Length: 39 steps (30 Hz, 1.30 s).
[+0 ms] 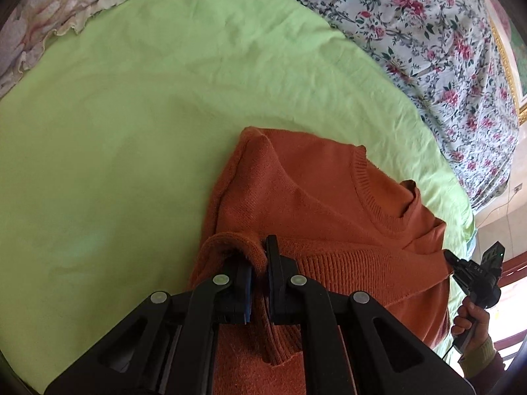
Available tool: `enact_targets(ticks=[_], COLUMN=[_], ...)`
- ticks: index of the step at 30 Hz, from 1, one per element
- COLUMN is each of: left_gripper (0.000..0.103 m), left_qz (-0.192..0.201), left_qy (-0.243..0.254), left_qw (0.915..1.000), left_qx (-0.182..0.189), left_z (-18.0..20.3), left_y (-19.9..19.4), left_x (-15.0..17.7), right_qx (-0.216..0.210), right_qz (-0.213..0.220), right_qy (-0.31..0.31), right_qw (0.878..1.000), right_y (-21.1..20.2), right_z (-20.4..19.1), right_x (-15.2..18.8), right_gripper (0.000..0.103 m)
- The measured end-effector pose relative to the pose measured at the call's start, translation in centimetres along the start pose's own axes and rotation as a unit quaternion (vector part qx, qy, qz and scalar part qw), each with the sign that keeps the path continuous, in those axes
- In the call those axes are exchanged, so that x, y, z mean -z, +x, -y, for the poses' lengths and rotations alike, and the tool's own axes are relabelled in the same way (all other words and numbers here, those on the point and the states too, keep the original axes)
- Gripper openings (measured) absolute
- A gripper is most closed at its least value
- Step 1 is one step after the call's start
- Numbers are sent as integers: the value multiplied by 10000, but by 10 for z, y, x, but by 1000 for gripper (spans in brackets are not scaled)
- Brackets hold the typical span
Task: Fold small clothes
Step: 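Lay the hem down near the collar and open both tools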
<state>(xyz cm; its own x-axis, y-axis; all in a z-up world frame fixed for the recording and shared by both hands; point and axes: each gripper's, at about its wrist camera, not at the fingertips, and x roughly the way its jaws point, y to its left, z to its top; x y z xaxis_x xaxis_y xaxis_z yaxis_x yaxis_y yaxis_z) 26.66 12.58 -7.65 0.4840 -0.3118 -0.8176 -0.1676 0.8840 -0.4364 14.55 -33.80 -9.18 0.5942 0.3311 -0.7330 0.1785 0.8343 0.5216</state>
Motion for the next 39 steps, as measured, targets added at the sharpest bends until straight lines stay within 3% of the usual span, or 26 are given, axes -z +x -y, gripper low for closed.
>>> enact_targets(ticks=[2, 4, 5, 6, 7, 9, 12, 15, 17, 20, 23, 26, 32, 34, 36, 39], left_gripper=[12, 28, 43, 49, 49, 49, 52, 52, 52, 52, 49, 39, 41, 42, 42, 48], left_qz=[21, 58, 62, 64, 49, -67, -545, -1051, -1194, -1162, -1036, -882, -95, 148, 269, 453], left_qy=[87, 131, 145, 176, 241, 426, 732, 1092, 1384, 1573, 1589, 1520, 1066, 751, 505, 418], left_qw=[10000, 9998, 9997, 9995, 9992, 9981, 9931, 9851, 9813, 9796, 9813, 9843, 9931, 9952, 9970, 9959], left_qx=[32, 141, 189, 251, 301, 433, 740, 814, 602, 473, 328, 161, -475, -614, -516, -668], left_z=[4, 6, 6, 8, 11, 21, 50, 77, 94, 104, 103, 96, 73, 61, 53, 47], left_y=[-6, -20, -27, -35, -42, -52, -46, -20, 1, 14, 18, 29, 31, 28, 20, 5], left_x=[2, 6, 9, 14, 21, 39, 77, 104, 112, 101, 74, 38, -45, -68, -82, -83], right_qx=[16, -8, 28, 71, 109, 75, -131, -565, -619, -653, -364, 4, 586, 609, 608, 552], right_qz=[10, 80, 178, 267, 403, 667, 697, -22, -763, -1571, -1810, -1262, 16, 202, 295, 406], right_qy=[17, 96, 147, 192, 266, 368, 198, -600, -1314, -2166, -2609, -2598, -1616, -1302, -1241, -1219], right_qw=[10000, 9999, 9997, 9994, 9988, 9971, 9973, 9966, 9865, 9613, 9476, 9574, 9851, 9894, 9900, 9902], right_y=[-2, -11, -18, -23, -33, -56, -71, -55, -28, 12, 38, 40, 25, 19, 12, -4], right_z=[0, 1, 2, 2, 5, 7, -7, -47, -77, -107, -112, -103, -71, -63, -62, -67], right_x=[-1, 0, 1, 2, 5, 12, 27, 57, 80, 103, 99, 69, -17, -36, -42, -37], right_gripper=[10, 13, 17, 27, 38, 40, 40, 40, 40, 40, 38, 36, 37, 37, 39, 39])
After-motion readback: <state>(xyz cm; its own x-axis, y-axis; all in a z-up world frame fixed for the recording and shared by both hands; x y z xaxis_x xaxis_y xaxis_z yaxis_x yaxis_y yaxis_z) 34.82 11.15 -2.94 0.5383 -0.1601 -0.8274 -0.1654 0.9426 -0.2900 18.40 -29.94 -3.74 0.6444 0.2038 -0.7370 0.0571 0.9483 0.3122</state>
